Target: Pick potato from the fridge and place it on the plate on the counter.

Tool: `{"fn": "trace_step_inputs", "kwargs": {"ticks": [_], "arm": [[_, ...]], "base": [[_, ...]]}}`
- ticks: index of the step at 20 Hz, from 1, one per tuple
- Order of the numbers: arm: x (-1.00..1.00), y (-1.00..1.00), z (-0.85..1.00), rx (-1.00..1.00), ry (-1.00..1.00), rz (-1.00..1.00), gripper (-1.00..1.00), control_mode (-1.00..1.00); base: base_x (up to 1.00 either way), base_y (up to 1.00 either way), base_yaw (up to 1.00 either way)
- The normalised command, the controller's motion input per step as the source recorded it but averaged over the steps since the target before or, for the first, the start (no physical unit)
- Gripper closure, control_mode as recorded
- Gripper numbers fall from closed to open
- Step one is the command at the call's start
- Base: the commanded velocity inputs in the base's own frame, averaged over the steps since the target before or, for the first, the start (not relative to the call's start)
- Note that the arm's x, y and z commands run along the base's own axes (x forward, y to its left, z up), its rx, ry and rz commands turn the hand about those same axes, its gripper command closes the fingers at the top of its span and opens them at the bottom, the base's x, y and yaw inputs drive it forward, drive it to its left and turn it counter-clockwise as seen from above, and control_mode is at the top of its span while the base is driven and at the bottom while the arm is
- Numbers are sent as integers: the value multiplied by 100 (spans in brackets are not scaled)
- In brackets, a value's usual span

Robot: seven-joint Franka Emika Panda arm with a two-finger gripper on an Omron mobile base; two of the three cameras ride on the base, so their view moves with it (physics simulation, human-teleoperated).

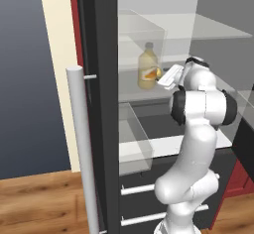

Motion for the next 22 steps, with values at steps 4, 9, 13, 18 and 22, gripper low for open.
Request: {"fn": "trace_step_inputs", "kwargs": {"ticks": [4,9,13,18,22], "arm": [[55,0,0,4,-1,0,-100,-100],[47,-3,-2,6,3,0,-100,-100],[23,-4,-13,7,17,1,-100,-100],[7,-1,-28,10,31,1,-100,-100],[6,16,-18,2,23,0,100,-100]], "base": [[0,0,0],[0,0,0],[0,0,0],[0,0,0],[0,0,0]]}}
